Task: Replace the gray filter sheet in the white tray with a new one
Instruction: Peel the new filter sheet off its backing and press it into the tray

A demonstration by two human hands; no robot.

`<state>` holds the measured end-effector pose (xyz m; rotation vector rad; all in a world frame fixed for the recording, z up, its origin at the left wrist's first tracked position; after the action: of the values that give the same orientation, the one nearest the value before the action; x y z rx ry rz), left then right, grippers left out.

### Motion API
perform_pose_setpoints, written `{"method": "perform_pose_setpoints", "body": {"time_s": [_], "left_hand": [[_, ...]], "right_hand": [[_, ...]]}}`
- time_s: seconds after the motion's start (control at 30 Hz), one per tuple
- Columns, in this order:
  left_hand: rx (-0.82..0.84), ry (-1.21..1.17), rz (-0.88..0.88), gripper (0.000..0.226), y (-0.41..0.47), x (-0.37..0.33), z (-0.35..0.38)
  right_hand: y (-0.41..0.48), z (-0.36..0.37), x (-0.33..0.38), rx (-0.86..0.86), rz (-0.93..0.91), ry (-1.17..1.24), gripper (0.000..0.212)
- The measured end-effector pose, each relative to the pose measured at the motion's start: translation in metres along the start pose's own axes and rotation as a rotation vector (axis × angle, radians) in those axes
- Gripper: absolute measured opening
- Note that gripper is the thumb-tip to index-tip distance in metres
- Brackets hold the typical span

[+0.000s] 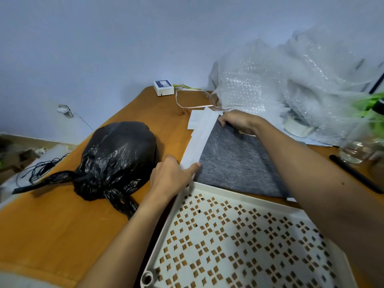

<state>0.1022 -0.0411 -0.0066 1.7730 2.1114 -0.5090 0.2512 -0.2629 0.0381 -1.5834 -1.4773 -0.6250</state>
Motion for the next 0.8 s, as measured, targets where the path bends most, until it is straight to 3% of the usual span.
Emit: {"method": "perform_pose_setpoints", "body": {"time_s": [0.23, 0.53, 0.63, 0.73, 0.8], "left_hand": [[0.082, -0.146, -0.047, 0.032, 0.005, -0.005, -0.005], [0.295, -0.535, -0.043, 0.029, 0.004, -0.025, -0.018], [0.339, -0.763, -0.102, 0.051, -0.002, -0.030, -0.016], [0.202, -0.958, -0.206, 0.082, -0.008, -0.030, -0.007], [0.134, -1.194, -0.313, 0.085, -0.015, -0.031, 0.000]], "right_hand": [[-0.010, -0.009, -0.001, -0.093, -0.032, 0.004, 0.013], [-0.018, -0.009, -0.001, -0.174, -0.081, 0.038, 0.010], [-0.020, -0.013, -0.002, -0.177, -0.080, 0.069, 0.012], [-0.021, -0.018, -0.001, -0.191, -0.084, 0.086, 0.011], [-0.021, -0.023, 0.001, -0.198, -0.084, 0.086, 0.014]]}}
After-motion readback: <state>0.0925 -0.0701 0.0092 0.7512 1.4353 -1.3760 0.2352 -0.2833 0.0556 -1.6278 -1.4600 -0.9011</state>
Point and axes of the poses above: each hand's wrist, its own y-axis towards the middle knuckle, its own z-axis out of the palm, x = y × z, the point moved 2 cm from there along y, towards the middle knuckle, and after that the axes turned 5 degrees about y, right-handed, at the moved point
